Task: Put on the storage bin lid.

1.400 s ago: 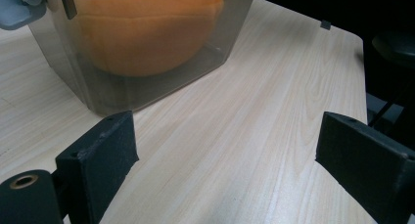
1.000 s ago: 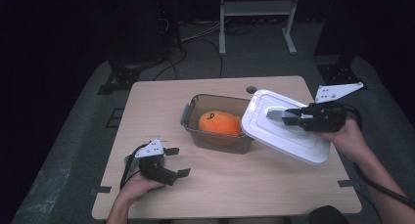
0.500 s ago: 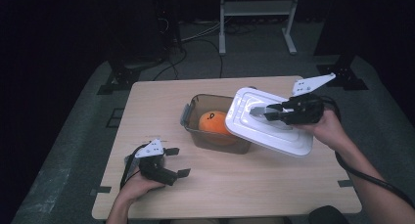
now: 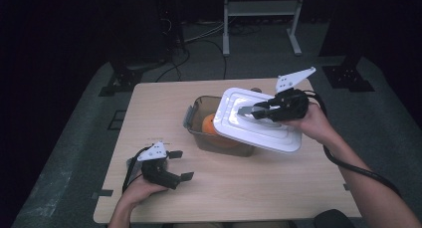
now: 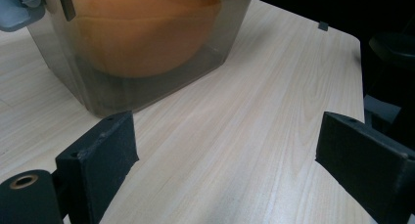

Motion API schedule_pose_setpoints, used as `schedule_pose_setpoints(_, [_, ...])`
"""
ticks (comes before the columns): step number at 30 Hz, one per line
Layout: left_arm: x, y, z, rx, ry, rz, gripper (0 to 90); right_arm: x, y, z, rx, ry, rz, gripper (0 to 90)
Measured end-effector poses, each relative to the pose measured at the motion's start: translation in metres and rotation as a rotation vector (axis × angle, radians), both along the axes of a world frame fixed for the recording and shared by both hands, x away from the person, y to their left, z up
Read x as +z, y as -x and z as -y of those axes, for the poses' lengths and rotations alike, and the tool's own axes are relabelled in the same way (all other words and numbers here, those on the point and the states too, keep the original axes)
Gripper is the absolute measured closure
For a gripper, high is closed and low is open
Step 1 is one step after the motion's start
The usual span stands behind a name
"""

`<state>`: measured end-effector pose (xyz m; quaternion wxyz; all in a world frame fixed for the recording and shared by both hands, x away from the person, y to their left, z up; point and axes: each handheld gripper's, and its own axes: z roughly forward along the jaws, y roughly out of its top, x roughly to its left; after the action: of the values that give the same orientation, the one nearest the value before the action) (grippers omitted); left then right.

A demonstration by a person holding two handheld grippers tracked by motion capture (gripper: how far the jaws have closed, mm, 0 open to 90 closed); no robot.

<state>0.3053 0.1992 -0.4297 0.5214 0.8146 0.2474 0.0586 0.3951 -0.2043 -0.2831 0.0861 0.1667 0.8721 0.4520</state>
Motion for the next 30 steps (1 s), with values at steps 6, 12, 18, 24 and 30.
schedule_pose_setpoints(6, [0.0,0.0,0.0,0.0,0.002,0.002,7.4,0.001,-0.008,-0.018,0.029,0.012,-0.001,65.5])
schedule_pose_setpoints(12, [0.001,0.0,-0.001,-0.002,0.002,0.004,7.5,0.001,-0.016,-0.034,0.051,0.015,-0.003,65.5])
schedule_pose_setpoints(18, [0.001,0.0,-0.001,-0.001,0.003,0.003,7.5,-0.001,-0.024,-0.045,0.068,0.015,-0.01,65.5])
schedule_pose_setpoints(24, [0.001,0.0,-0.002,-0.002,0.003,0.005,7.5,-0.005,-0.034,-0.058,0.091,0.008,-0.021,65.5])
schedule_pose_setpoints(30, [0.001,0.0,-0.003,-0.001,0.005,0.008,7.5,-0.012,-0.043,-0.069,0.103,0.013,-0.033,65.5])
